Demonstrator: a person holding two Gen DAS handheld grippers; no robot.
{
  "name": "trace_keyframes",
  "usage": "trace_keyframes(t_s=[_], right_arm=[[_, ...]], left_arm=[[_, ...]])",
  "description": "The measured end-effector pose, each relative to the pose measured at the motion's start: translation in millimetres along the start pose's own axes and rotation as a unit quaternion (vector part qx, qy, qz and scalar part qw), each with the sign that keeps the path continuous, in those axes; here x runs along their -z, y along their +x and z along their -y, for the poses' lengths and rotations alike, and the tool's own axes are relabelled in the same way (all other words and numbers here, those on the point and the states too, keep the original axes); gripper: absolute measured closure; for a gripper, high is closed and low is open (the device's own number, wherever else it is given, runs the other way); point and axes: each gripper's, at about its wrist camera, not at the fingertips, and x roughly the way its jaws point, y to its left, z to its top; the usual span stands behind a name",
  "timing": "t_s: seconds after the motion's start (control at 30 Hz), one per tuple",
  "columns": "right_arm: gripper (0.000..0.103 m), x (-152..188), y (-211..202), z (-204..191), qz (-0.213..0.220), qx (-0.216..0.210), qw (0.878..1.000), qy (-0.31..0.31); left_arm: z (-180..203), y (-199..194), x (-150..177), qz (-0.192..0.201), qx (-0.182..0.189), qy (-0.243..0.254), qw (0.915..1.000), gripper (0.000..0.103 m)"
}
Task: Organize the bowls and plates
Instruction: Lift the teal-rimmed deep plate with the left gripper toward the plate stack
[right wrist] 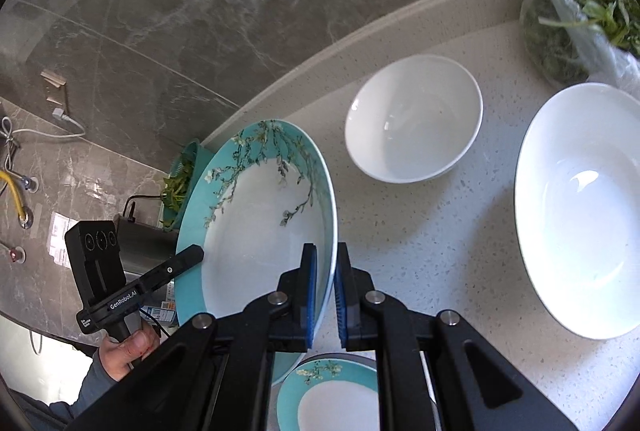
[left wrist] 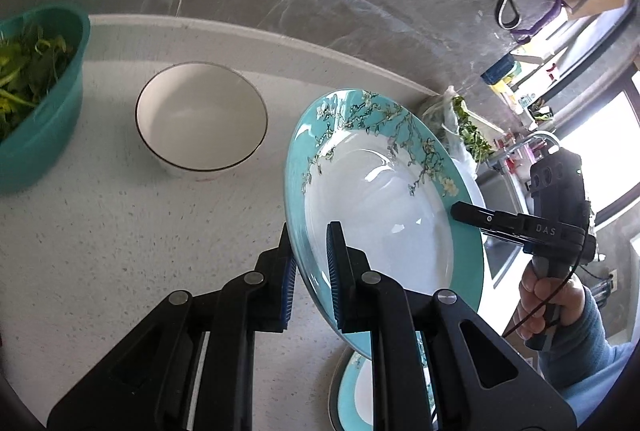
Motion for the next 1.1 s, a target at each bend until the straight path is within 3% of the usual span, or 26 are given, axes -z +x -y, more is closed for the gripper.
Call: trace_keyframes(t_s=[0.7,1.1], right_arm=[[0.092,42,-55,-4,0.022,-0.004,0.999,-0.024],[0.092,102,-64,21,-0.012,0.008,0.999,-0.031]], left_arm=[[54,-32,55,0.006,-0.004,0.018,0.9998,0.090],[71,-22,141,-0.025,-0.021,-0.002,0.9994,0.090]])
